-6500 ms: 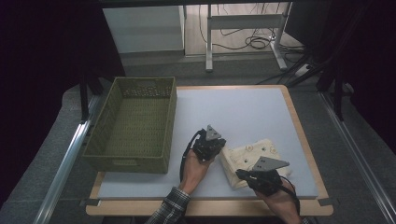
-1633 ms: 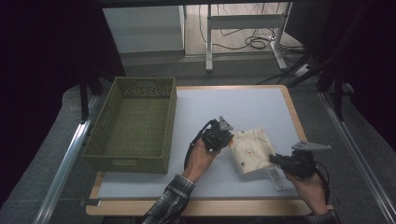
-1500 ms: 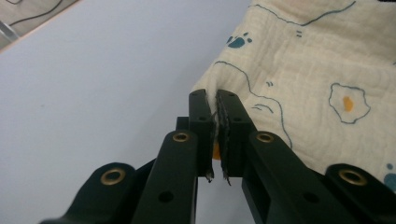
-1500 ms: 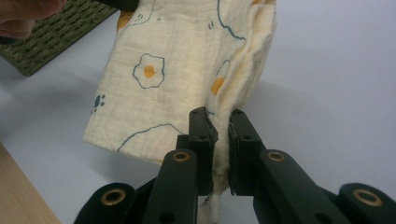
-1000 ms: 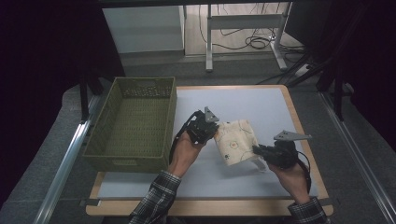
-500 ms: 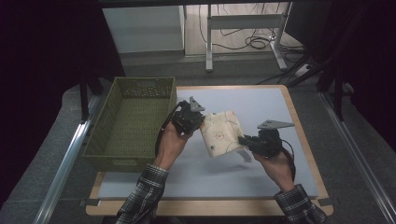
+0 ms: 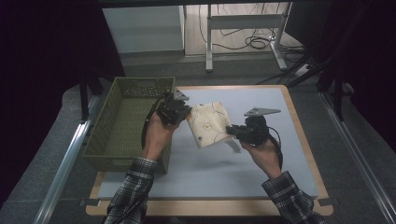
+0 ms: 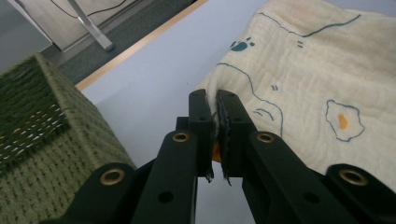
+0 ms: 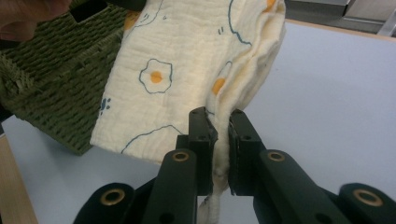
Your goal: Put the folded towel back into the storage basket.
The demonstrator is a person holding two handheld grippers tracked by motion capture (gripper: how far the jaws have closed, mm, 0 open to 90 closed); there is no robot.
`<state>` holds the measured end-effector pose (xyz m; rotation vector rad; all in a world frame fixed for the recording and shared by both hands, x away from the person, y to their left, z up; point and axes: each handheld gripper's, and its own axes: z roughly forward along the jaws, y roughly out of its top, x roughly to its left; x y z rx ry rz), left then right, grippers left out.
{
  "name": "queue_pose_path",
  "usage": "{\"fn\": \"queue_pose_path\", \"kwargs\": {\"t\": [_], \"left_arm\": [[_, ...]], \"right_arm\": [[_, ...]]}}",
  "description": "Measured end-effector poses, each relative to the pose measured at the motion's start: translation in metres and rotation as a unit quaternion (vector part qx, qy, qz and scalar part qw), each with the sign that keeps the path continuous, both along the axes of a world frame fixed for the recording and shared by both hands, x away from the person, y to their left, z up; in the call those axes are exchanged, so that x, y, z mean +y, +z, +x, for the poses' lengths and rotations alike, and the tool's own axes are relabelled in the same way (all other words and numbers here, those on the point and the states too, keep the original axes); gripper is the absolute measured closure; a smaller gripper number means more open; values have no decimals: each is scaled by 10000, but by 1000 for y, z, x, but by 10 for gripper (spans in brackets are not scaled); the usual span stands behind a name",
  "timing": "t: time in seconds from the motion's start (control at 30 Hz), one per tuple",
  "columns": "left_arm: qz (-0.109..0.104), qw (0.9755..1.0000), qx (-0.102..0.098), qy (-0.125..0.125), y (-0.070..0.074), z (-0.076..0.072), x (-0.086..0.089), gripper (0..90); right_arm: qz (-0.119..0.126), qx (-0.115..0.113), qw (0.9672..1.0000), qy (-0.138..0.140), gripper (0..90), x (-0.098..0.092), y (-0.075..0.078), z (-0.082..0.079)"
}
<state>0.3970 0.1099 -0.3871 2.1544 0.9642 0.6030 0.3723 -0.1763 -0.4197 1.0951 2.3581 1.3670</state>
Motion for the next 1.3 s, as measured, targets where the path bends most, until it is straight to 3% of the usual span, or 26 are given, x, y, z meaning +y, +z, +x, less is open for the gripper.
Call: {"fn": "queue_pose_path", "kwargs": {"t": [0.77, 1.3], "left_arm": [[148, 9988, -70, 463, 34, 1, 70, 850], [272, 9945, -74, 1005, 44, -8, 127, 850]], "right_arm": [[28, 45, 9995, 318, 820, 68, 29, 25], [151, 125, 9978, 637, 817, 133, 30, 31]]}}
